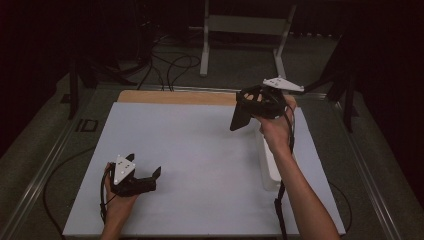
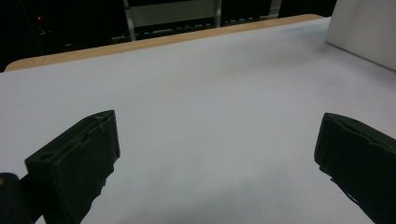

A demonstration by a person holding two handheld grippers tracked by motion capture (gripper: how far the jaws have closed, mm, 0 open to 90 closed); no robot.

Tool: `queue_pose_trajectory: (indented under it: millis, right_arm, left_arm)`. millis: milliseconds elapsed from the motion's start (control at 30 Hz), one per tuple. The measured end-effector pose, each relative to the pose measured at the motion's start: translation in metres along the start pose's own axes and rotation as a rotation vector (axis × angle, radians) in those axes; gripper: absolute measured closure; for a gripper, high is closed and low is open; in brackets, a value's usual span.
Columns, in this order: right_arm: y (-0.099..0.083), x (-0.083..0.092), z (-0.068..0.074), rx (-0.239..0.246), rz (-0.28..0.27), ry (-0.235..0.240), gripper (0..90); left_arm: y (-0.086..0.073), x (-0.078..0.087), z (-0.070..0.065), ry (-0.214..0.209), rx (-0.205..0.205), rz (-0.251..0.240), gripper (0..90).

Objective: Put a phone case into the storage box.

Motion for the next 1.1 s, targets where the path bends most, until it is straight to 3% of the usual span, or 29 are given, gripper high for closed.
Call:
queue_pose_trajectory:
  millis: [867, 1100]
  right_arm:
    - [0.003, -0.002, -0.034, -0.026, 0.01, -0.088, 13.8]
    - [0.003, -0.003, -0.045, -0.023, 0.012, -0.131, 13.7]
  left_arm:
    - [0.0, -0.001, -0.001, 0.001, -0.001, 0.003, 0.6]
    - [0.0, 0.0, 0.0, 0.001, -0.001, 0.004, 0.6]
Point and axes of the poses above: each handheld gripper's, and its own axes: x roughly backward along the jaws, y roughly out of its top, z roughly to its left, the point moved 7 cm from there along -x, roughly forward along the jaws, and after that the axes turned 5 degrees about -y, right-handed, at the moved point
